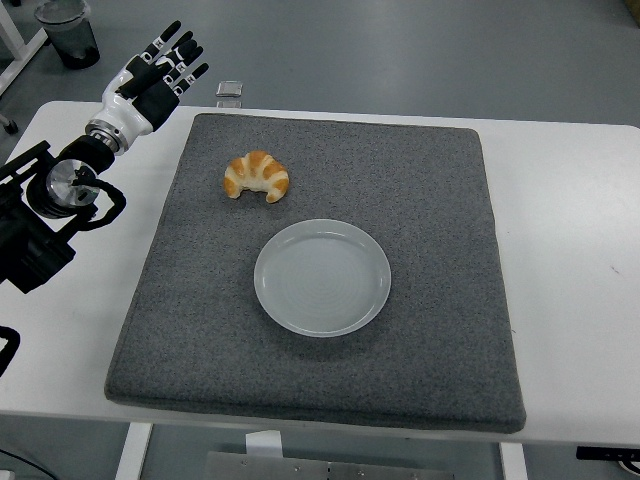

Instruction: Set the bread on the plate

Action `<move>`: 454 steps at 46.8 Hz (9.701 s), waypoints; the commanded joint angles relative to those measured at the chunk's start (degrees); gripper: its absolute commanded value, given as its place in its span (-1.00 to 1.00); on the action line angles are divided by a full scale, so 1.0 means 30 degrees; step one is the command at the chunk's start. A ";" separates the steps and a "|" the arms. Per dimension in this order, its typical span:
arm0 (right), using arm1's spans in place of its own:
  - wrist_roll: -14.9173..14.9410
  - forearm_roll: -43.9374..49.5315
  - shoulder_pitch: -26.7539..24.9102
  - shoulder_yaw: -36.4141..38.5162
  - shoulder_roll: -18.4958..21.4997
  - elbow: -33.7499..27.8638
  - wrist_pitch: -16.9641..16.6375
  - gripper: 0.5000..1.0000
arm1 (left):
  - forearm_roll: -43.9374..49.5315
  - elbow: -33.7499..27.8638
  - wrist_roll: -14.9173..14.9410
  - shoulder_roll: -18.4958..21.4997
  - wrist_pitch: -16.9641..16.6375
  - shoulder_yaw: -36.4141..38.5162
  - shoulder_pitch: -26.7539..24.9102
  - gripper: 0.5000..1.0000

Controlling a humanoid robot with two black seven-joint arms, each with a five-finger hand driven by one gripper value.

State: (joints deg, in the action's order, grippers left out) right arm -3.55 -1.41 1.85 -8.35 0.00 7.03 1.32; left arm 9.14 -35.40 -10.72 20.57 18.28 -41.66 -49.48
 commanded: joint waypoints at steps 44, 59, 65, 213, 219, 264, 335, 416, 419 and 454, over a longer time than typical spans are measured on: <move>0.0011 0.0000 0.0000 0.0000 0.0000 0.0000 0.0000 0.72 | -0.7410 -0.1119 -0.0146 0.2194 -0.0262 0.3627 -0.2693 0.98; 0.0011 0.0000 0.0000 0.0000 0.0000 0.0000 0.0000 0.73 | -0.8316 -0.2730 -0.0498 0.3397 0.0117 0.6794 -0.4159 0.99; 0.0011 0.0000 0.0000 0.0000 0.0000 0.0029 0.0000 0.73 | -1.1535 -0.3288 -0.0498 0.3632 0.0059 0.7880 -0.4541 0.98; 0.0011 0.0000 0.0000 0.0000 0.0000 0.0000 0.0000 0.73 | -2.4256 0.0110 -0.0322 -0.1114 -0.5391 1.3271 -0.4951 -0.29; 0.0011 0.0000 0.0000 0.0000 0.0000 0.0000 0.0000 0.72 | -2.4403 0.0110 -0.0381 -0.1114 -0.5391 1.3300 -0.4951 -0.47; -0.0018 0.0000 0.0000 0.0000 0.0000 0.0000 0.0000 0.73 | -2.5487 0.0052 -0.0439 -0.1084 -0.5830 1.3096 -0.5477 -1.00; 0.0011 0.0000 0.0000 0.0000 0.0000 0.0000 0.0000 0.72 | -2.3699 -0.8413 -0.0469 0.3749 -0.3809 1.2862 -1.0488 -1.00; -0.0018 0.0000 0.0000 0.0000 0.0000 0.0029 0.0000 0.72 | -3.1375 -1.4480 -0.2959 0.4365 -0.2842 1.3184 -0.8146 -1.00; 0.0011 0.0000 0.0000 0.0000 0.0000 0.0029 0.0000 0.72 | -3.1550 -1.4363 -0.2959 0.4307 -0.2842 1.3184 -0.7940 -1.00; -0.0018 0.0000 0.0000 0.0000 0.0000 0.0000 0.0000 0.72 | -3.3543 -1.2722 -0.2930 0.2842 -0.3018 1.3184 -0.5831 -1.00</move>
State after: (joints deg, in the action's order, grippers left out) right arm -3.56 -1.41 1.84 -8.35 0.00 7.03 1.32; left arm -91.01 -73.97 -19.51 29.63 9.21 -2.11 -67.47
